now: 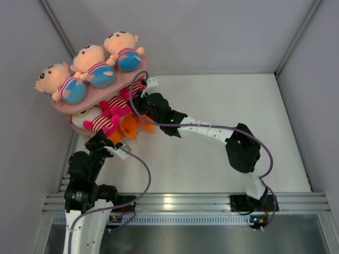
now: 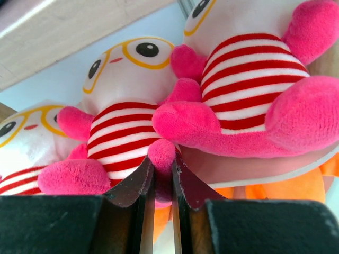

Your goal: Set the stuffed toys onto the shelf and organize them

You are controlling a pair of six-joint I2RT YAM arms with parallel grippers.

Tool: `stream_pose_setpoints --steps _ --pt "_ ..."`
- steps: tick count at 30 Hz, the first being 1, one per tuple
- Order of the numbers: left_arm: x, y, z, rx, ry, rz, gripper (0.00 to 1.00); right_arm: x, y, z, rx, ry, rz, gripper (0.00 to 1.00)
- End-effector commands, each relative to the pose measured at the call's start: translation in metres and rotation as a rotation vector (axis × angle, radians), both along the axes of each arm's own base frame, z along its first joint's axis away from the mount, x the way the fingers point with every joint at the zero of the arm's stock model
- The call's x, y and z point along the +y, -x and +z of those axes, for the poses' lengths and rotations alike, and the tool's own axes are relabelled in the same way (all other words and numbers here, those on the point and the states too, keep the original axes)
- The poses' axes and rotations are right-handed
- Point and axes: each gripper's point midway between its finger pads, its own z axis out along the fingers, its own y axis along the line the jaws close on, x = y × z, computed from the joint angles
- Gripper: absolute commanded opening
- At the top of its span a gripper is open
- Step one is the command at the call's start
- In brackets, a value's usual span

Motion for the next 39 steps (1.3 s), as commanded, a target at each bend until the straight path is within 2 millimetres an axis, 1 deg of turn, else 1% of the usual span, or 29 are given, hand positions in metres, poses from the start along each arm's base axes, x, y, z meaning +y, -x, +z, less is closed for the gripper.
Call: stream_pose_setpoints --steps 1,5,7,8,9,10,12,14,16,18,19,20,21,22,23,26,28,29,31,32,33,35,36,37,38,39 --pt "0.002 -0.011 0.018 -0.087 -0.072 0.006 0.00 -0.019 -0.006 0.055 -0.074 -0.089 -0.025 0.01" --pt "0.003 -0.019 0.010 -0.060 -0.187 -0.005 0.00 -0.017 -0.005 0.053 -0.071 -0.093 -0.011 0.01" --pt "0.003 -0.020 0.013 -0.068 -0.239 -0.014 0.00 -0.017 -0.005 0.052 -0.067 -0.097 -0.006 0.01" --pt "-0.002 -0.019 0.011 -0.055 -0.242 -0.041 0.00 -0.018 -0.005 0.052 -0.066 -0.098 -0.005 0.01" --pt "-0.004 -0.017 0.017 -0.059 -0.250 -0.056 0.00 -0.018 -0.004 0.051 -0.066 -0.098 -0.002 0.01" --pt "-0.007 -0.015 0.018 -0.053 -0.260 -0.077 0.00 -0.018 -0.004 0.052 -0.068 -0.101 0.000 0.01" --pt "-0.019 -0.010 0.015 -0.048 -0.319 -0.157 0.00 -0.020 -0.005 0.053 -0.068 -0.107 -0.002 0.01" --pt "-0.023 -0.008 0.016 -0.067 -0.364 -0.188 0.00 -0.022 -0.007 0.054 -0.068 -0.111 -0.003 0.01" --pt "-0.020 -0.012 0.015 -0.059 -0.431 -0.181 0.00 -0.023 -0.007 0.053 -0.065 -0.112 -0.003 0.01" --pt "-0.013 -0.018 0.013 -0.022 -0.440 -0.146 0.00 -0.024 -0.008 0.052 -0.064 -0.111 -0.006 0.01" --pt "-0.011 -0.018 0.022 -0.030 -0.436 -0.134 0.00 -0.024 -0.008 0.052 -0.063 -0.112 -0.005 0.01" --pt "-0.010 -0.024 0.019 -0.003 -0.432 -0.131 0.00 -0.024 -0.008 0.052 -0.063 -0.112 -0.005 0.01" --pt "-0.008 -0.025 0.018 0.012 -0.441 -0.120 0.00 -0.024 -0.008 0.053 -0.064 -0.113 -0.005 0.01" --pt "-0.007 -0.026 0.022 0.011 -0.447 -0.114 0.00 -0.025 -0.008 0.054 -0.064 -0.116 -0.006 0.01" --pt "-0.006 -0.030 0.019 0.028 -0.456 -0.114 0.00 -0.024 -0.007 0.054 -0.064 -0.116 -0.002 0.01" --pt "-0.002 -0.035 0.018 0.048 -0.512 -0.106 0.00 -0.024 -0.006 0.054 -0.064 -0.118 0.001 0.01" --pt "0.000 -0.037 0.020 0.054 -0.550 -0.102 0.00 -0.024 -0.007 0.054 -0.065 -0.117 0.003 0.01" --pt "0.001 -0.039 0.027 0.055 -0.553 -0.098 0.00 -0.024 -0.006 0.055 -0.065 -0.119 0.003 0.01" --pt "0.003 -0.041 0.029 0.078 -0.553 -0.091 0.00 -0.024 -0.006 0.054 -0.064 -0.118 0.006 0.02" --pt "0.005 -0.043 0.025 0.112 -0.557 -0.084 0.00 -0.025 -0.005 0.056 -0.065 -0.120 0.006 0.01" --pt "0.007 -0.044 0.030 0.110 -0.571 -0.076 0.00 -0.024 -0.005 0.055 -0.065 -0.119 0.008 0.02" --pt "0.010 -0.046 0.027 0.134 -0.595 -0.071 0.00 -0.025 -0.005 0.057 -0.066 -0.124 0.008 0.01" --pt "0.011 -0.046 0.031 0.133 -0.606 -0.066 0.00 -0.025 -0.005 0.057 -0.066 -0.126 0.008 0.01" --pt "0.012 -0.046 0.030 0.142 -0.613 -0.065 0.00 -0.024 -0.004 0.055 -0.063 -0.123 0.011 0.01" --pt "0.014 -0.047 0.024 0.180 -0.626 -0.071 0.00 -0.025 -0.004 0.057 -0.064 -0.126 0.009 0.01" --pt "0.019 -0.047 0.021 0.205 -0.639 -0.050 0.00 -0.024 -0.003 0.056 -0.062 -0.126 0.014 0.01"
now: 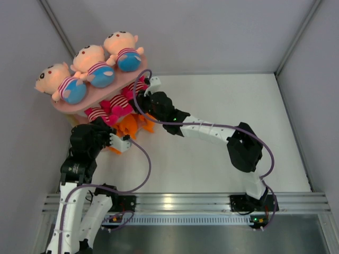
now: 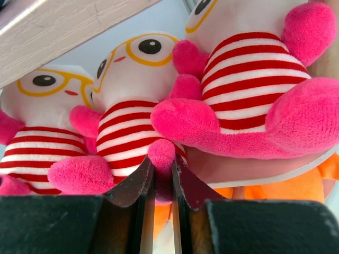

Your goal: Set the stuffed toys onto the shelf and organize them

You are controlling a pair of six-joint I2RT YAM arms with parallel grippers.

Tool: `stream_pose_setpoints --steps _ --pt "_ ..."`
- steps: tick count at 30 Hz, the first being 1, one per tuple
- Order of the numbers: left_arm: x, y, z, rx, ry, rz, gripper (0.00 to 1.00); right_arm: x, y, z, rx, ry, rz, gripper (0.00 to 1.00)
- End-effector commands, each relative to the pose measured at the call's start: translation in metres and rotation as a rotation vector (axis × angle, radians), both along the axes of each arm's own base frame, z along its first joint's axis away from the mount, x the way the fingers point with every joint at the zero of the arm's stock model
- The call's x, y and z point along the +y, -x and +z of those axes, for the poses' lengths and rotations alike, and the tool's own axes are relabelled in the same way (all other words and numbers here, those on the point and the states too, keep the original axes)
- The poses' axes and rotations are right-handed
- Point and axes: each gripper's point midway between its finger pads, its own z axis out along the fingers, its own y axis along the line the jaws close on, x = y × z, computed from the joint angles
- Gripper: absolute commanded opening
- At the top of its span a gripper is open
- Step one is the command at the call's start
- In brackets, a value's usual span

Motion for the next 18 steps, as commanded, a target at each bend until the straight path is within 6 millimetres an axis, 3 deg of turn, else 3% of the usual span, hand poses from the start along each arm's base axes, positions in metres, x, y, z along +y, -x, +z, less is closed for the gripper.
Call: stream_pose_setpoints --steps 1,8,15,18 --pt "0.010 0.000 0.003 0.039 -0.074 0.035 0.00 -0.017 0.000 0.057 -0.064 -0.105 -0.016 0.01" --pt "0.033 -0.004 -0.017 0.121 -0.164 0.135 0.05 -0.016 0.001 0.056 -0.062 -0.107 -0.010 0.02" --pt "0.039 -0.010 -0.016 0.109 -0.153 0.163 0.10 -0.013 0.000 0.053 -0.055 -0.108 -0.005 0.02" --pt "0.037 -0.007 -0.013 0.095 -0.140 0.152 0.19 -0.012 0.000 0.055 -0.056 -0.114 -0.002 0.04"
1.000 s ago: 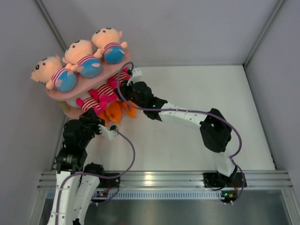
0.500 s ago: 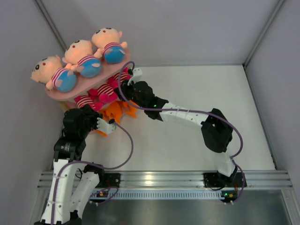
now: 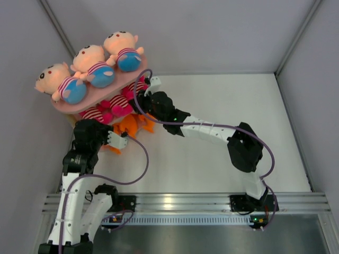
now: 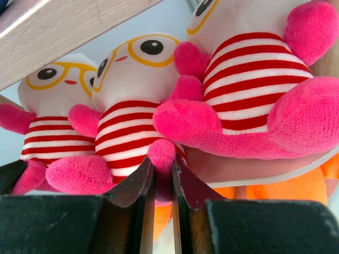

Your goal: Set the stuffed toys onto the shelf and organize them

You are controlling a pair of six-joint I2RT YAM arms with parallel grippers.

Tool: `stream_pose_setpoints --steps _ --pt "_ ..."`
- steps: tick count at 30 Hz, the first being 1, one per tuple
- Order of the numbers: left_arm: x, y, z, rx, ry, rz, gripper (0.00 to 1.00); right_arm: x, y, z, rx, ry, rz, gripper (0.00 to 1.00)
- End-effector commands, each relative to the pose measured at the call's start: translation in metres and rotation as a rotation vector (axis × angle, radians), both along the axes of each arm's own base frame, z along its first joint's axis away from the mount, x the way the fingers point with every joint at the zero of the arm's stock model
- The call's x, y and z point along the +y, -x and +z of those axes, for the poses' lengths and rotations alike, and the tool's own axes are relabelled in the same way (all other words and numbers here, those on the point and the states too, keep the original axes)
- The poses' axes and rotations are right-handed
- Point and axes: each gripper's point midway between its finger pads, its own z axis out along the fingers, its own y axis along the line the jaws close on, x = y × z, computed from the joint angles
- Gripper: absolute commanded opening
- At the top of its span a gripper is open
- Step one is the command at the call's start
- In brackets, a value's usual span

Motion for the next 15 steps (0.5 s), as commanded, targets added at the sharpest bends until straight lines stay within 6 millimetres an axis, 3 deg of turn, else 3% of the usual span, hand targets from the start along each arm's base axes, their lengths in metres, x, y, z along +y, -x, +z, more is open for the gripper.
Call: stream_pose_setpoints --steps 1,8,15 --pt "0.002 0.001 0.011 -0.037 -0.015 -0.004 0.28 -0.011 -0.002 0.050 -0.057 -0.100 -0.011 0.06" --pt "0.005 0.014 0.010 -0.004 -0.012 0.014 0.56 -0.007 -0.002 0.049 -0.052 -0.098 -0.001 0.27" --pt "-0.005 0.023 0.029 -0.061 0.070 -0.013 0.65 -0.009 0.000 0.056 -0.062 -0.099 0.004 0.49"
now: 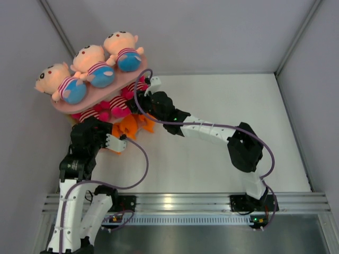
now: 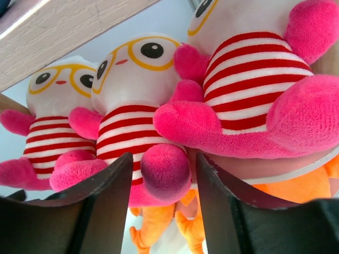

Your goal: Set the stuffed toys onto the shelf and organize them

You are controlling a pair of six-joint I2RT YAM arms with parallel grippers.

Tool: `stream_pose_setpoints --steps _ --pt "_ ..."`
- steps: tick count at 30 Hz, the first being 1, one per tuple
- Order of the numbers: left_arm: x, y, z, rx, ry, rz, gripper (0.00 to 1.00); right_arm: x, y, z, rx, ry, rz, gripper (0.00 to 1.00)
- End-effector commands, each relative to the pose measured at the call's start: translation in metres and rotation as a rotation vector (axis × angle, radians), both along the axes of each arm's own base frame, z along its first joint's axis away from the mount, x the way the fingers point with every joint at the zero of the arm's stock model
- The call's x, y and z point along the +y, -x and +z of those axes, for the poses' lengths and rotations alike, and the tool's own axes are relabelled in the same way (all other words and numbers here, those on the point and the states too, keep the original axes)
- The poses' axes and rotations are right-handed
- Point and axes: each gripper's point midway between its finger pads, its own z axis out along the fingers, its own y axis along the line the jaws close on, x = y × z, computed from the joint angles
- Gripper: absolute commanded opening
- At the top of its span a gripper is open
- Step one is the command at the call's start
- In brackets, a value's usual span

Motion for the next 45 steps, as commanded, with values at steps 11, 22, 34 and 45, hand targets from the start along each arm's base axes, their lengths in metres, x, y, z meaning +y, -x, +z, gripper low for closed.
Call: stream_pose_setpoints --steps 11,22,34,45 --pt "-0.034 0.047 0.030 -0.115 0.304 -0.089 0.73 -0.024 0.010 0.074 -0.104 -0.066 0.014 0.78" --pt "-0.033 0.109 -0.054 0.020 0.857 0.284 0.77 -0.093 0.062 0.106 -0.146 0.082 0.078 0.84" --pt "0.036 0.131 -0.184 -0.032 0.742 0.794 0.80 -0.340 0.042 -0.021 0.060 0.279 -0.470 0.92" --pt "0.049 0.135 -0.197 -0.114 0.828 0.968 0.80 -0.446 0.047 -0.107 0.153 0.385 -0.719 0.98"
